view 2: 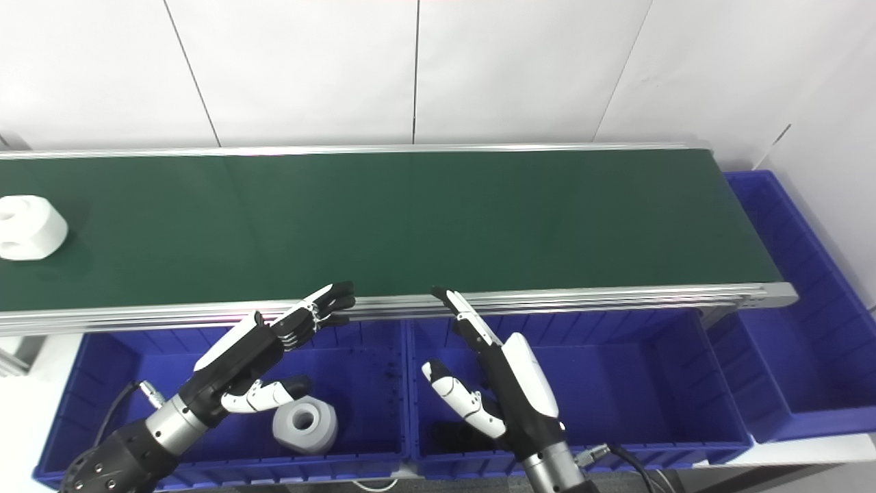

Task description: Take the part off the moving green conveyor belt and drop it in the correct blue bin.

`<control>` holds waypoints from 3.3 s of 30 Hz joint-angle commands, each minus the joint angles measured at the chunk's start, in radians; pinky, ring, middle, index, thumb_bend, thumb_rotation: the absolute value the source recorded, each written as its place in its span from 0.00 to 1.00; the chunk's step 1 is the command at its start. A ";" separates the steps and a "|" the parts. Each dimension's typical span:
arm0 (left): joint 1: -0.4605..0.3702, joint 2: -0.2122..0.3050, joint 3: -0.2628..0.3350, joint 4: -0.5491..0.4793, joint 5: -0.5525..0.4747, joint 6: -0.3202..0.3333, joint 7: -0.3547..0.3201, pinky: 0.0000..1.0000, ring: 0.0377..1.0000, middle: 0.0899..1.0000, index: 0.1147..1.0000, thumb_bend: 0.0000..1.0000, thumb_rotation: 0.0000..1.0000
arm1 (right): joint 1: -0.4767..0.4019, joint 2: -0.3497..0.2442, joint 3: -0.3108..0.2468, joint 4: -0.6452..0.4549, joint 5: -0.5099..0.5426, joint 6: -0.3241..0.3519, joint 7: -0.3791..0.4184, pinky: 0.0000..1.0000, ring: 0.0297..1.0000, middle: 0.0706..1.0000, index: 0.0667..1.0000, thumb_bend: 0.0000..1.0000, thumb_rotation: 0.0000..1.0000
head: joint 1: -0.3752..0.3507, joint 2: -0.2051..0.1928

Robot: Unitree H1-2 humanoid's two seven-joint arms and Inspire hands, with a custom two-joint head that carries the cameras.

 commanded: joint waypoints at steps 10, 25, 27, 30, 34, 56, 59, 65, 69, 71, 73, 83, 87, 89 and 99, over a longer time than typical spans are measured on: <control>-0.016 -0.002 0.003 -0.044 -0.003 -0.002 0.012 0.89 0.96 0.99 0.96 0.40 0.68 | -0.013 -0.008 -0.004 -0.032 0.015 -0.010 -0.001 0.89 0.93 0.96 0.94 0.41 0.97 | 0.002 0.003; -0.003 0.001 0.002 -0.058 -0.005 0.007 0.013 0.89 0.96 0.99 0.96 0.40 0.68 | 0.001 -0.004 -0.003 -0.040 0.008 -0.005 -0.002 0.89 0.94 0.96 0.94 0.41 0.96 | 0.003 0.019; -0.002 0.001 0.002 -0.059 -0.008 0.009 0.012 0.90 0.96 0.99 0.96 0.40 0.67 | 0.002 -0.003 -0.002 -0.040 0.009 -0.005 -0.003 0.89 0.94 0.96 0.94 0.41 0.96 | 0.003 0.019; -0.002 0.002 0.003 -0.061 -0.007 0.008 0.011 0.90 0.96 0.99 0.96 0.39 0.67 | 0.003 0.001 -0.002 -0.042 0.006 -0.003 -0.004 0.89 0.94 0.96 0.94 0.40 0.96 | 0.002 0.022; -0.003 0.003 0.003 -0.058 -0.004 0.005 0.011 0.90 0.95 0.99 0.96 0.40 0.68 | 0.003 0.001 -0.002 -0.045 0.008 0.004 0.000 0.90 0.94 0.96 0.94 0.40 0.96 | 0.002 0.022; 0.020 -0.075 -0.063 0.092 0.155 -0.099 0.107 0.87 0.93 0.97 0.94 0.43 0.65 | 0.027 -0.056 -0.033 0.088 0.029 -0.125 -0.044 0.88 0.93 0.94 0.92 0.25 0.83 | 0.282 -0.272; 0.016 -0.072 -0.068 0.097 0.159 -0.100 0.116 0.87 0.93 0.98 0.95 0.43 0.66 | 0.023 -0.052 -0.032 0.082 0.022 -0.119 -0.044 0.85 0.91 0.94 0.91 0.24 0.77 | 0.276 -0.275; 0.009 -0.067 -0.075 0.100 0.151 -0.100 0.126 0.88 0.94 0.98 0.95 0.42 0.67 | 0.023 -0.043 -0.025 0.075 0.026 -0.110 -0.039 0.85 0.91 0.94 0.91 0.25 0.72 | 0.265 -0.271; 0.007 -0.061 -0.076 0.086 0.154 -0.100 0.131 0.88 0.94 0.98 0.95 0.43 0.69 | 0.026 -0.040 -0.024 0.073 0.028 -0.113 -0.041 0.85 0.91 0.93 0.91 0.25 0.70 | 0.265 -0.267; 0.004 -0.058 -0.075 0.074 0.166 -0.099 0.139 0.87 0.93 0.98 0.95 0.44 0.68 | 0.027 -0.037 -0.025 0.072 0.030 -0.113 -0.042 0.85 0.91 0.93 0.90 0.26 0.71 | 0.266 -0.265; -0.005 -0.052 -0.073 0.057 0.176 -0.099 0.141 0.85 0.92 0.97 0.94 0.46 0.62 | 0.028 -0.036 -0.025 0.071 0.030 -0.115 -0.043 0.85 0.91 0.93 0.91 0.26 0.72 | 0.268 -0.263; -0.144 0.015 -0.014 -0.068 0.256 -0.042 0.132 0.81 0.89 0.92 0.86 0.58 0.30 | 0.030 -0.036 -0.024 0.091 0.025 -0.141 -0.054 0.85 0.90 0.93 0.90 0.23 0.66 | 0.271 -0.260; -0.214 0.047 0.011 -0.089 0.313 -0.016 0.134 0.75 0.85 0.90 0.84 0.68 0.25 | 0.033 -0.032 -0.020 0.087 0.021 -0.136 -0.053 0.85 0.90 0.93 0.90 0.22 0.63 | 0.269 -0.259; -0.259 0.065 0.024 -0.090 0.342 -0.010 0.135 0.74 0.84 0.89 0.83 0.72 0.25 | 0.034 -0.032 -0.017 0.086 0.023 -0.134 -0.052 0.85 0.90 0.93 0.90 0.22 0.63 | 0.269 -0.257; -0.476 0.116 0.044 0.000 0.427 0.007 0.125 0.74 0.84 0.87 0.83 0.81 0.30 | 0.031 -0.034 -0.011 0.090 0.022 -0.136 -0.055 0.85 0.90 0.93 0.90 0.24 0.63 | 0.256 -0.254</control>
